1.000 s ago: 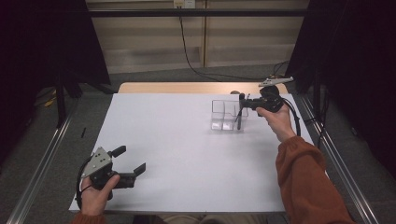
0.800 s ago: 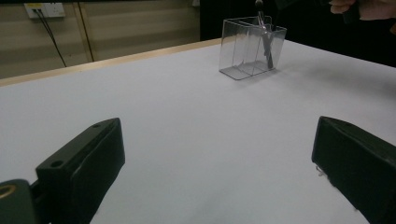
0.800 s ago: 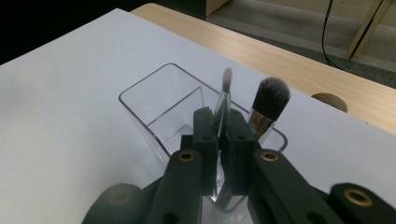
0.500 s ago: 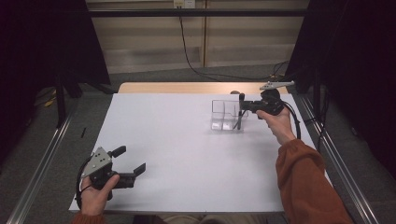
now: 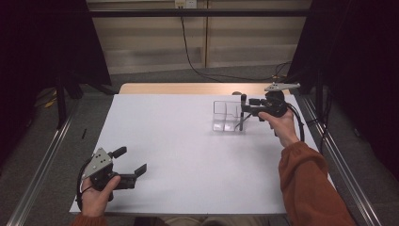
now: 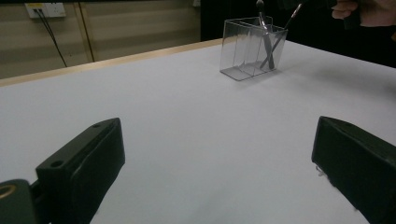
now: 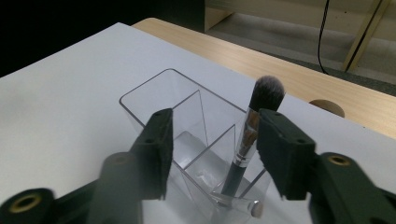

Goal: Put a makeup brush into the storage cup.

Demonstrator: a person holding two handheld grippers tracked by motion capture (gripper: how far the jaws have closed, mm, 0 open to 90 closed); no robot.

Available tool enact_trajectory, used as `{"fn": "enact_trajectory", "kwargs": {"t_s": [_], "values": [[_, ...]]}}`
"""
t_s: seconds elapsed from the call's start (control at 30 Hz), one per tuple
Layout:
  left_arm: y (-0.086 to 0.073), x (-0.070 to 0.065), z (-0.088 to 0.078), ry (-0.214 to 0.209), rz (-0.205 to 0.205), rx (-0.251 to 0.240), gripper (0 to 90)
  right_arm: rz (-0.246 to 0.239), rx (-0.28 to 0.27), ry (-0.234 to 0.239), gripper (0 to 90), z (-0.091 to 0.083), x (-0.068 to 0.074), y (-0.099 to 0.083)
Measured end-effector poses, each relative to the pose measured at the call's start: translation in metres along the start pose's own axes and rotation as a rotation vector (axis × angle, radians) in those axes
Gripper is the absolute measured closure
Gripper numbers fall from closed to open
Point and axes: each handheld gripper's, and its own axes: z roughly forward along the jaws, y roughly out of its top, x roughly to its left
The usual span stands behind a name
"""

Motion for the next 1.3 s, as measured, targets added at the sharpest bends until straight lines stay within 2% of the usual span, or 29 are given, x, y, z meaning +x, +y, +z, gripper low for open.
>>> {"fn": "enact_trajectory", "kwargs": {"t_s": [0.1, 0.27, 0.37, 0.47, 0.53, 0.6, 0.77, 0.93, 1.0, 1.3], "values": [[0.001, 0.000, 0.002, 0.001, -0.009, -0.013, 2.7, -0.005, 0.000, 0.002, 33.5, 0.002, 0.000, -0.003], [0.001, 0.000, 0.005, 0.003, 0.001, -0.002, 2.7, 0.002, -0.026, -0.007, 18.0, 0.001, -0.003, -0.008], [0.002, 0.000, 0.005, 0.005, -0.003, -0.003, 2.6, 0.012, -0.038, -0.030, 7.3, 0.000, -0.004, -0.010], [0.002, 0.001, 0.005, 0.006, 0.000, -0.003, 2.6, 0.019, -0.056, -0.024, 1.5, -0.003, -0.005, -0.012], [0.002, 0.001, 0.004, 0.009, -0.006, -0.007, 2.7, 0.006, -0.064, -0.013, 0.1, -0.005, -0.004, -0.015], [0.002, 0.001, 0.003, 0.010, -0.003, -0.011, 2.7, 0.018, -0.068, -0.014, 0.3, -0.007, -0.004, -0.016], [0.001, 0.000, 0.000, 0.013, 0.000, -0.014, 2.7, 0.013, -0.080, 0.001, 0.2, -0.014, -0.002, -0.020], [0.001, 0.000, -0.002, 0.016, -0.002, -0.021, 2.7, 0.009, -0.081, -0.044, 0.1, -0.018, 0.004, -0.024], [0.001, 0.000, -0.002, 0.017, -0.001, -0.024, 2.7, -0.001, -0.085, -0.079, 0.1, -0.019, 0.007, -0.025], [0.001, -0.001, -0.002, 0.017, 0.005, -0.020, 2.7, -0.005, -0.102, -0.085, 0.5, -0.032, 0.008, -0.030]]}}
